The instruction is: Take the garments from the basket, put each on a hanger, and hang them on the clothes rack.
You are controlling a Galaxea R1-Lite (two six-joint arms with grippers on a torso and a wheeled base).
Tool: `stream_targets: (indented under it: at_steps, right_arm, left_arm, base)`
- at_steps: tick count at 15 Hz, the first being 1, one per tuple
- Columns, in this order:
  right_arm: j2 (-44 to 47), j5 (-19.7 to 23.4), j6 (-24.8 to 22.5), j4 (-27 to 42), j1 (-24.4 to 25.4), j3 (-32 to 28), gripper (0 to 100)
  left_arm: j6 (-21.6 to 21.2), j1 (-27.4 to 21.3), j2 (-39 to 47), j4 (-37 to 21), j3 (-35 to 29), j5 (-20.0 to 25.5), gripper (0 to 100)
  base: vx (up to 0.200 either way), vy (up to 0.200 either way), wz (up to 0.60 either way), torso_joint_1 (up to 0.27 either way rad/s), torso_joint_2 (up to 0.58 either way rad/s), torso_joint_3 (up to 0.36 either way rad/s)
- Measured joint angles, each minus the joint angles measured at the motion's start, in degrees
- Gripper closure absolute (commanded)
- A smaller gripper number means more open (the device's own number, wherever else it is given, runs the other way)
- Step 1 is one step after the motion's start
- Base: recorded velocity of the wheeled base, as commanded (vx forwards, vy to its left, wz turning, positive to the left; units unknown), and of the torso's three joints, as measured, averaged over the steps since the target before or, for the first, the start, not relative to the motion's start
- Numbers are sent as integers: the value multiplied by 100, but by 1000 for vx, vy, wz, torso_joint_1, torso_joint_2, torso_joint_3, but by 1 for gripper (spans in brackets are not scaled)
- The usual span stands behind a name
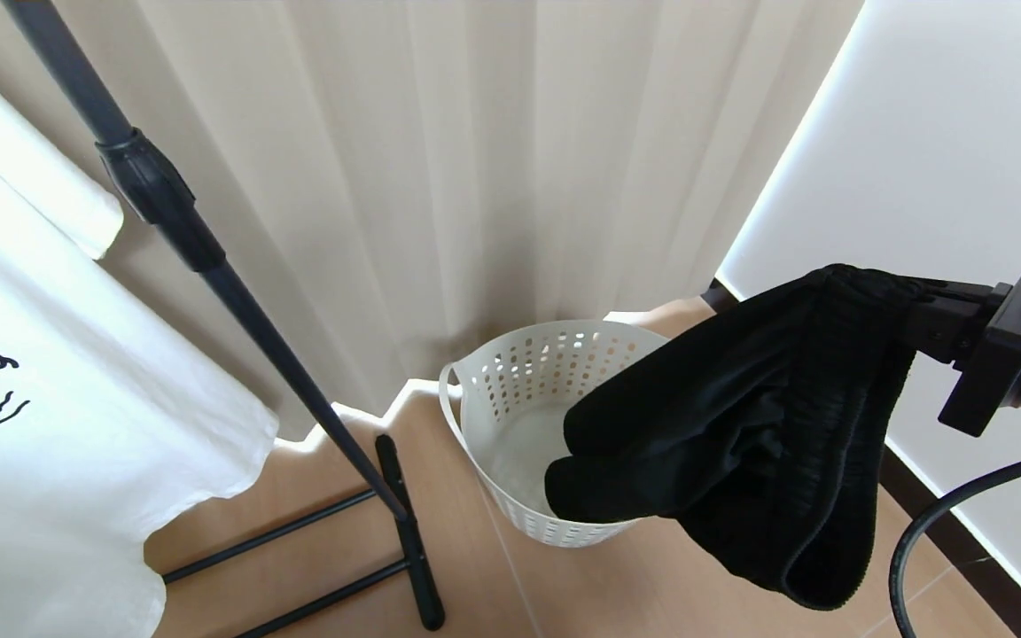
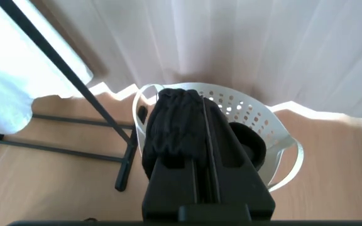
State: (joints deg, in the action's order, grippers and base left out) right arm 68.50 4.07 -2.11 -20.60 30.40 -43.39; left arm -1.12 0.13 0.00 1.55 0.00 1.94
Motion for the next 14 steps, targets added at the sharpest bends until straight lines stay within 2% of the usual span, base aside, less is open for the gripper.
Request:
stream_targets:
  at_steps: [6, 14]
  right_arm:
    - [18, 5, -7, 2, -9, -16, 100]
    - [77, 5, -7, -20, -91, -22, 100]
  left_arm:
    - [0, 2, 0, 11, 0, 0, 0]
    - [0, 2, 0, 11, 0, 0, 0]
  base:
    - [0, 0, 0, 52, -404, -141]
    - [0, 0, 0, 133, -468, -136]
